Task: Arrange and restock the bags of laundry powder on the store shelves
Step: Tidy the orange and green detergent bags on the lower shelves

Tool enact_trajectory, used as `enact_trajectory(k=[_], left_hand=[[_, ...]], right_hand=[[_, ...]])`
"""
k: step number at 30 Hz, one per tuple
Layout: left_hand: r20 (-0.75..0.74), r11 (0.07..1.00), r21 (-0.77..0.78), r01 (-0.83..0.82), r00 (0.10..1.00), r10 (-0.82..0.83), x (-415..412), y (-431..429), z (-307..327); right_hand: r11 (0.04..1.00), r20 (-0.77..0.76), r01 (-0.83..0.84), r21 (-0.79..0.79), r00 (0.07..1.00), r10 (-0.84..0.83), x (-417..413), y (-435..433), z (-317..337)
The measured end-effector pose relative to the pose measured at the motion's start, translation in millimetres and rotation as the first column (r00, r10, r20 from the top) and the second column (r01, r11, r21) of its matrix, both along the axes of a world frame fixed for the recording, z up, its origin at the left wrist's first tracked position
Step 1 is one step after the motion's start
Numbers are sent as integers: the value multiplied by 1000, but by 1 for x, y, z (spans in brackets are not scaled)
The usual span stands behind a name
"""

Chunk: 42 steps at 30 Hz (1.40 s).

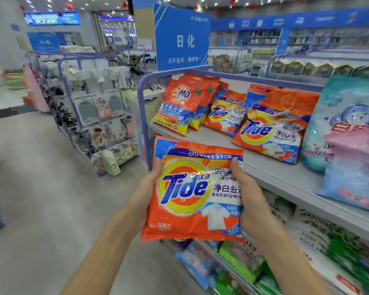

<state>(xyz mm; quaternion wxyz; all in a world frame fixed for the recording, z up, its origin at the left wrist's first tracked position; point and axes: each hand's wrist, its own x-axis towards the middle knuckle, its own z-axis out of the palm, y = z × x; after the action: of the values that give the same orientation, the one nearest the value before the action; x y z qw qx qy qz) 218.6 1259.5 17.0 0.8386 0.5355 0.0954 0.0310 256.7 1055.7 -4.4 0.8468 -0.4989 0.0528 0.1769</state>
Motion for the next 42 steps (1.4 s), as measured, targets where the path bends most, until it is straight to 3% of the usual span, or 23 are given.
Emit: enact_trajectory(k=[1,4,12,21,24,27,30,36,39,42], left_hand=[[8,999,18,37,999,-37,16,7,-3],[-150,992,87,92,986,-79,57,18,-16],[-29,978,140,154,988,-152,206,38,-24],[54,936,275,219,969,-243,358,40,9],[92,905,385,184,967,-236,402,31,14],[149,887,441,132,964,-218,449,21,6],[108,895,437,86,983,-147,485,5,-7],[28,957,289,22,999,-32,518,-16,-2],[-34,969,238,63,998,-56,526,-16,-1],[-40,983,168,71,997,-65,525,-23,5]], right_hand=[[1000,4,26,-1,1000,-26,9,5,1],[993,35,120,-18,992,-119,40,16,6],[943,119,332,-27,937,-327,148,29,10],[857,212,505,-102,853,-477,270,38,41],[792,279,590,-160,796,-537,313,29,42],[713,249,662,-229,748,-615,350,21,32],[695,222,656,-294,754,-618,382,20,18],[681,127,679,-273,728,-674,413,22,18],[657,172,708,-258,703,-690,415,22,15],[611,241,689,-390,717,-654,404,22,16]])
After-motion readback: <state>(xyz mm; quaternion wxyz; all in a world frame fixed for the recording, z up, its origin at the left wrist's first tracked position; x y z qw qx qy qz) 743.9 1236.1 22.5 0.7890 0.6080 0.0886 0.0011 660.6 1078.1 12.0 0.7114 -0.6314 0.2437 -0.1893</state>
